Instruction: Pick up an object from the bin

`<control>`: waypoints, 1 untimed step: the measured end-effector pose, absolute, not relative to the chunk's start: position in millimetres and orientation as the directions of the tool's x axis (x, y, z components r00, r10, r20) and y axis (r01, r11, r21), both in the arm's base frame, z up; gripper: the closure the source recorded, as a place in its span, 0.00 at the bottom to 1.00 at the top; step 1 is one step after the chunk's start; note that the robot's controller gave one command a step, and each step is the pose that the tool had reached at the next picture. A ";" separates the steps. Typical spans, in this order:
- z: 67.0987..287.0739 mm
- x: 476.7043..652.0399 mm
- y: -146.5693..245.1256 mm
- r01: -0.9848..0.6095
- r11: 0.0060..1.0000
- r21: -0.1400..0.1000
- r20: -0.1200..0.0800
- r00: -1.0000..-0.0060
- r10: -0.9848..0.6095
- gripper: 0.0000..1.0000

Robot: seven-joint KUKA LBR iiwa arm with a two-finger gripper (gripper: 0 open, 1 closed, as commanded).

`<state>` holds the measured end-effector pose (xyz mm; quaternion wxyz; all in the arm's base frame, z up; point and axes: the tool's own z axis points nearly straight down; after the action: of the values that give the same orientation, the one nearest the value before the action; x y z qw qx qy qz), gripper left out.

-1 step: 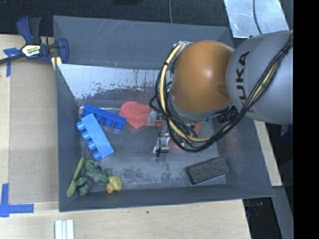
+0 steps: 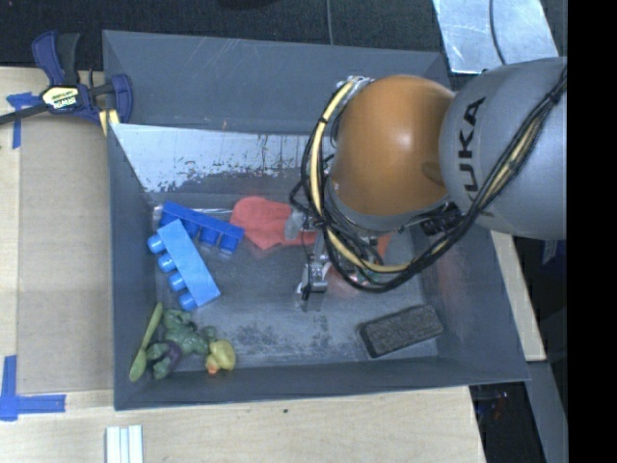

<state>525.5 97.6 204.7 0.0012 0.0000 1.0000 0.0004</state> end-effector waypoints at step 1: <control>228.8 575.8 38.3 0.068 0.998 0.002 -0.003 -0.998 0.068 0.00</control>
Offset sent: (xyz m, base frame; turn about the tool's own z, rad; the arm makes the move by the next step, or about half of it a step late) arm 0.0711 -0.0558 -0.0127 0.0220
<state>575.8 38.3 228.8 0.0013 0.0341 0.9994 0.0008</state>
